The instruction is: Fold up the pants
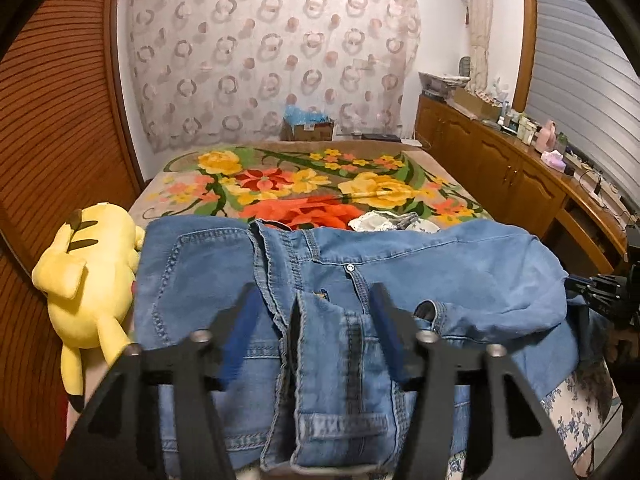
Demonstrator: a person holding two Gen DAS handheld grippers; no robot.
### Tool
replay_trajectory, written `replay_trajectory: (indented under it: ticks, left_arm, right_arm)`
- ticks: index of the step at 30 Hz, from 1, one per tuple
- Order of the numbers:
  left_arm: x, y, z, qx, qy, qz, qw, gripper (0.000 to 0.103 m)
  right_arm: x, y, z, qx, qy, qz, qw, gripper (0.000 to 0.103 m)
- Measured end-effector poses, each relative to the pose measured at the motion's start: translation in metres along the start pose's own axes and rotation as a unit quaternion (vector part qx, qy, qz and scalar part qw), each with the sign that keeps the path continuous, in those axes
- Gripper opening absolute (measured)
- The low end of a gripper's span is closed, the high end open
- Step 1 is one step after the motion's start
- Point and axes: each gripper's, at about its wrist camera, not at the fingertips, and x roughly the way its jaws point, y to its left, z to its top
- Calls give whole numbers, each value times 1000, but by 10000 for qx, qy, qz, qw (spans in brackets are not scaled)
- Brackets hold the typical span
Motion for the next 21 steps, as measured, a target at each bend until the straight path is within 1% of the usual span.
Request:
replay_trajectory:
  ticks: [2,4,6,8,11,16,18,21]
  left_arm:
    - [-6,1,-3,19,-50,20,10000,66]
    - [-7,0,-5,46,-48,38,10000,66]
    - [-7,-1,-8,87,-16,25,10000,66]
    - [-5,-1,-12,102,6,8,9999,66]
    - [-1,0,-21,71,88,10,9999,66]
    - [4,5,-34,-22,197,-40,9998,66]
    - [8,6,-38,-77,271,-33,9996,66]
    - [12,4,-41,-96,305,-51,9995,66]
  right_arm:
    - [-8,0,-1,39,-30,-18,10000,7]
    - [-18,-4,-4,84,-82,-12,9999,13]
    - [-26,-3,-7,139,-145,-32,9998,20]
    - [-32,-2,-10,155,-187,-90,9997,33]
    - [-40,-1,-16,175,-234,-122,9995,35]
    - [-55,3,-29,198,-189,-174,9995,37]
    - [-60,5,-35,243,-142,-161,9995,40]
    - [-61,6,-46,430,41,-27,9991,41]
